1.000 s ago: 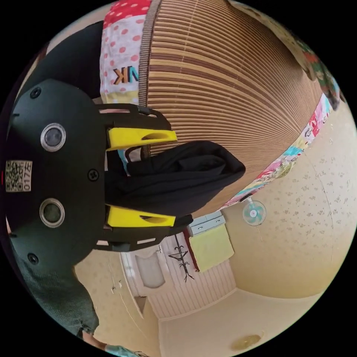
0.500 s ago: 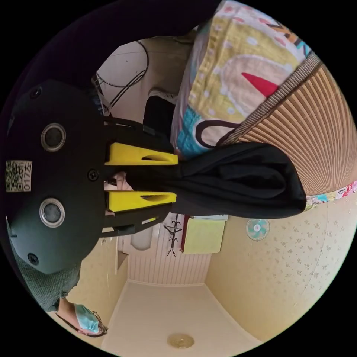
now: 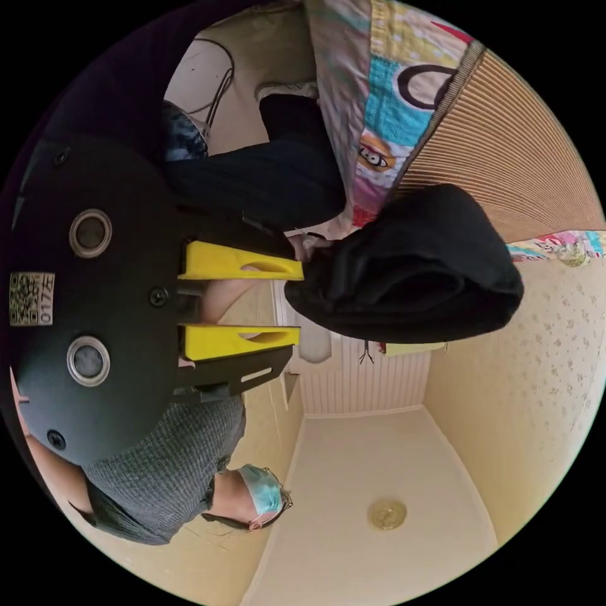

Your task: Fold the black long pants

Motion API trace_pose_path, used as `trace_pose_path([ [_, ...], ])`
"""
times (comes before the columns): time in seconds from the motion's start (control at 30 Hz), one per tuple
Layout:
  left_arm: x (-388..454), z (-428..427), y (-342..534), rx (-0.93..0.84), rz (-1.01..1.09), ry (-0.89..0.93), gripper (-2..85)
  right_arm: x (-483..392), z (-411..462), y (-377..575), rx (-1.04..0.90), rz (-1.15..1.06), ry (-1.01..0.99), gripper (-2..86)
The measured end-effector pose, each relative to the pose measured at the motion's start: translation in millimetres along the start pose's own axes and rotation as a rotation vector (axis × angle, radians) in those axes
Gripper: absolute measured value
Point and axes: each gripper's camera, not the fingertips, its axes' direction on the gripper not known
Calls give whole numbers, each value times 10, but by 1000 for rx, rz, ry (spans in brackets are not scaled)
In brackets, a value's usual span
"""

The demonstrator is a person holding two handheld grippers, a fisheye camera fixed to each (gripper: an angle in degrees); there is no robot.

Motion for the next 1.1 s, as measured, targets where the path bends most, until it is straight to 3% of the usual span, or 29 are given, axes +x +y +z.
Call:
trace_pose_path([
  [0.13,121,-191,16,82,-5,-125,113,-1069,-638,-742,89,-305,3,157],
  [0.37,133,-450,-55,237,-68,-210,112,-3440,-1634,-2749,63,-730,411,155],
  [0.5,223,-489,-192,289,-105,-325,106,-3908,-2407,-3529,189,-715,441,156],
  [0.57,181,-406,-271,284,-142,-373,101,-3869,-3113,-3793,355,-595,414,157],
  [0.63,101,-209,-382,273,-162,-354,99,-3729,-3626,-3789,483,-456,477,157],
  [0.73,-7,97,-484,254,-172,-317,96,-3224,-4495,-3414,704,37,598,144],
  [0.87,-182,421,-531,201,-199,-314,92,-3085,-4868,-2605,800,-158,343,125],
  [1.1,-362,737,-580,195,-185,-340,83,-2992,-4906,-995,911,-215,231,37],
])
